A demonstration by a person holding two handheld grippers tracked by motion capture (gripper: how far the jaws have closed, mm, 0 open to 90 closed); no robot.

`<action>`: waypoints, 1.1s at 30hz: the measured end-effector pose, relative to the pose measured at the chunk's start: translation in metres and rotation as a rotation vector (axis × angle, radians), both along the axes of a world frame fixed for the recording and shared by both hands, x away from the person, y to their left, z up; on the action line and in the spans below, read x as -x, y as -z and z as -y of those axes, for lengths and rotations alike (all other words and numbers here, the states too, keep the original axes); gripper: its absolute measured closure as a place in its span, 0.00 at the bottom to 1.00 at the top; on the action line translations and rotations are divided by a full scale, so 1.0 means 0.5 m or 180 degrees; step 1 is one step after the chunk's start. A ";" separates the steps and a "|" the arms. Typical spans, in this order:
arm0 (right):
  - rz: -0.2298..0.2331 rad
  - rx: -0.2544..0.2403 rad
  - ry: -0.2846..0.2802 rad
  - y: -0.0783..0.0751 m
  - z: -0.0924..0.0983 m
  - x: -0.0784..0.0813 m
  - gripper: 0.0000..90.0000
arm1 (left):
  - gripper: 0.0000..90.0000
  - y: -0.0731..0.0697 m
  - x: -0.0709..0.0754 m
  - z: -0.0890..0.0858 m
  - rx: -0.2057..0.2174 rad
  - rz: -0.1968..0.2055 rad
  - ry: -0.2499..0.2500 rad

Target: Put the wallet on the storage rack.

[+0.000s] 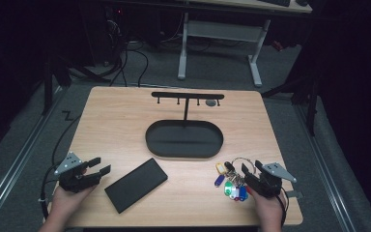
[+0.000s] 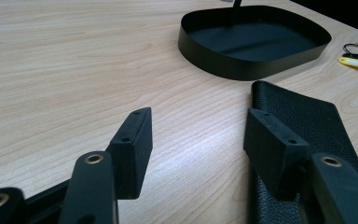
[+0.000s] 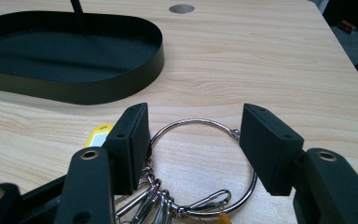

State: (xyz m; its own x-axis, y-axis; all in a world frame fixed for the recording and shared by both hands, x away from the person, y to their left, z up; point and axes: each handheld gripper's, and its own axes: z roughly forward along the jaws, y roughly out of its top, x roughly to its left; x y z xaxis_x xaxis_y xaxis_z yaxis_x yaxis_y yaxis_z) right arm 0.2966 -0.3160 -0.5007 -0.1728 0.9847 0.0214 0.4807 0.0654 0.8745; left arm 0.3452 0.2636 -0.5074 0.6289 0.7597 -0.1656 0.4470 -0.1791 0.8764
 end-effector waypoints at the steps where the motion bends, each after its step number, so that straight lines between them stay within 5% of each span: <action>1: -0.0004 0.0007 0.0010 0.000 0.000 0.000 0.47 | 0.47 0.000 0.000 0.001 -0.0001 -0.0001 0.0003; 10: -0.0027 -0.0002 -0.0041 0.002 -0.003 -0.002 0.47 | 0.43 0.002 0.002 0.006 -0.0041 0.0011 0.0063; 19: -0.0030 -0.0008 -0.0077 0.003 -0.005 -0.003 0.47 | 0.40 0.008 0.026 0.026 -0.0047 -0.0152 0.0209; 33: -0.0029 -0.0049 -0.0133 0.000 0.001 -0.001 0.47 | 0.39 0.036 0.052 0.039 -0.0104 -0.0677 0.0330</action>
State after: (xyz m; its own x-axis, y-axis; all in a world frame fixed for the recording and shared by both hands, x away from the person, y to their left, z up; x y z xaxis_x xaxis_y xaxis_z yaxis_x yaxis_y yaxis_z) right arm 0.2969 -0.3166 -0.5010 -0.2134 0.9762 0.0383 0.4858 0.0720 0.8711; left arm 0.3192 0.2439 -0.5254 0.6575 0.6999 -0.2791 0.5987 -0.2604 0.7574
